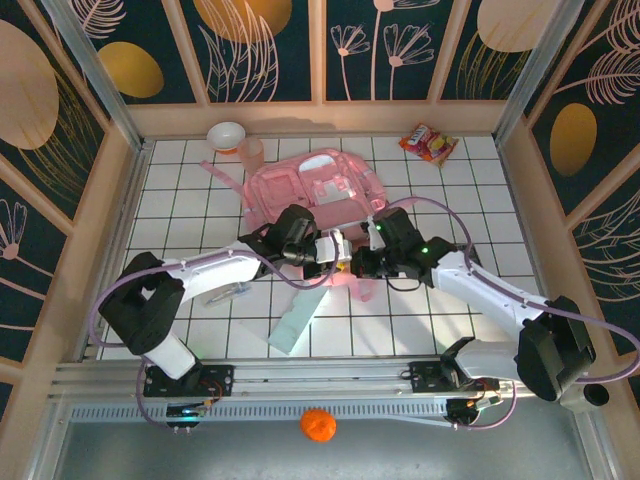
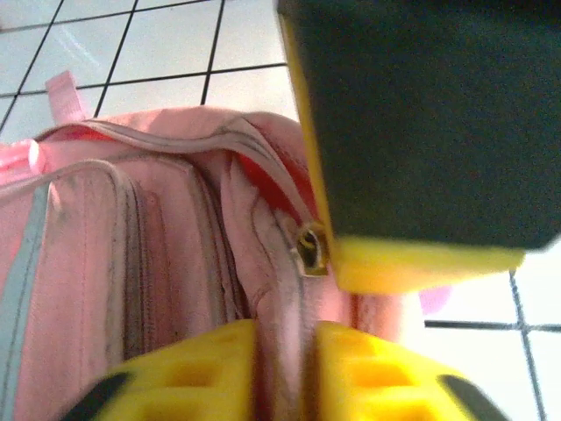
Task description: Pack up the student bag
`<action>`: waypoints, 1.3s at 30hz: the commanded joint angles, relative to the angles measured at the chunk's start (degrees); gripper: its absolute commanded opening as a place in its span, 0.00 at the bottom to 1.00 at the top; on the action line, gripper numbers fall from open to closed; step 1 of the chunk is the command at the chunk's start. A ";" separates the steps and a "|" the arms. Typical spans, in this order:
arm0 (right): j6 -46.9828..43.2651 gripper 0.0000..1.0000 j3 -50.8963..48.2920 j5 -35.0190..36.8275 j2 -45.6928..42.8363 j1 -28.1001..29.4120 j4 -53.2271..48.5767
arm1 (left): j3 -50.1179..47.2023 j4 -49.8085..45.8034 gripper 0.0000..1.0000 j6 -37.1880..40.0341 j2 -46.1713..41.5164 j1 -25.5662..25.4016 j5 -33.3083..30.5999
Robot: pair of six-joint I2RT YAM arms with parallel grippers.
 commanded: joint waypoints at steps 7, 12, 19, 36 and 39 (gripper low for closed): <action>-10.23 0.00 -4.42 -6.23 -3.36 -16.62 -2.94 | -6.74 1.24 0.03 5.57 -7.42 3.36 -1.00; -12.11 0.00 -3.63 -8.36 -0.19 -17.81 -1.25 | -11.09 0.56 0.03 9.33 -12.27 6.64 -1.74; -3.88 0.00 -4.87 -6.40 1.02 -5.99 8.08 | -12.98 2.05 0.04 14.59 -12.64 11.74 -9.80; 2.47 0.20 -3.98 -3.08 3.93 -2.43 13.47 | -4.96 0.39 0.76 3.67 -9.94 12.96 -5.20; 3.01 0.29 -3.70 -3.74 4.12 -3.17 14.71 | -1.28 -2.86 0.78 5.21 -6.00 12.96 -8.98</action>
